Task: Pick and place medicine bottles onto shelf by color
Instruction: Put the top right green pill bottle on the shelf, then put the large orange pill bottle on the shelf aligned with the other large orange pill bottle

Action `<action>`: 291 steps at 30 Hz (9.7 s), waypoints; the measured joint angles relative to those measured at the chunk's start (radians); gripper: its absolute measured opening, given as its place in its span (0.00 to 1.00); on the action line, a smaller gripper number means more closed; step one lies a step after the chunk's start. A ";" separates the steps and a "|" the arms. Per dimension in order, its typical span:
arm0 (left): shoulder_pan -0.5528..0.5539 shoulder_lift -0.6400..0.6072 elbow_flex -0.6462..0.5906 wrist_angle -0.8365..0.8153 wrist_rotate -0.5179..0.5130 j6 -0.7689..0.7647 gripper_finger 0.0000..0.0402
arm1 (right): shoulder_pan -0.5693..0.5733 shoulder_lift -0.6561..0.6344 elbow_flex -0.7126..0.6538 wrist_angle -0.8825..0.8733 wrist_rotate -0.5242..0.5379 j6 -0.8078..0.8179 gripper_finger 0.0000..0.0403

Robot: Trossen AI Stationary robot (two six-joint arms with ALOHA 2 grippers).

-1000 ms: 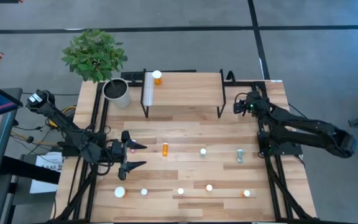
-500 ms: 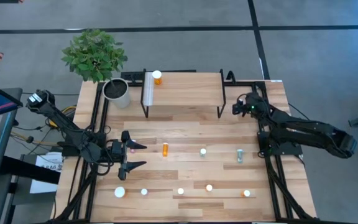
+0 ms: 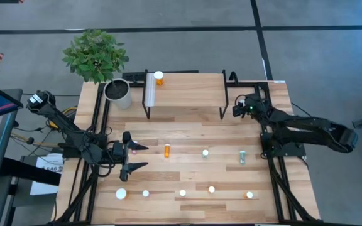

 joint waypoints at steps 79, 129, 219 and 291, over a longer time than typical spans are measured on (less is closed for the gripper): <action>0.000 0.000 0.000 0.027 -0.001 -0.001 0.69 | 0.266 0.038 0.698 -0.164 -0.022 -0.141 0.36; 0.142 -0.034 0.065 0.018 0.071 0.066 0.69 | 0.224 0.964 1.437 -0.284 -0.314 -0.355 0.36; 0.140 -0.034 0.064 -0.114 0.121 -0.058 0.69 | 0.307 0.697 1.413 -0.615 -0.285 -0.345 0.45; -0.282 0.657 0.565 -1.314 0.672 -0.907 0.69 | 1.150 0.376 0.748 -0.069 0.339 -0.233 0.41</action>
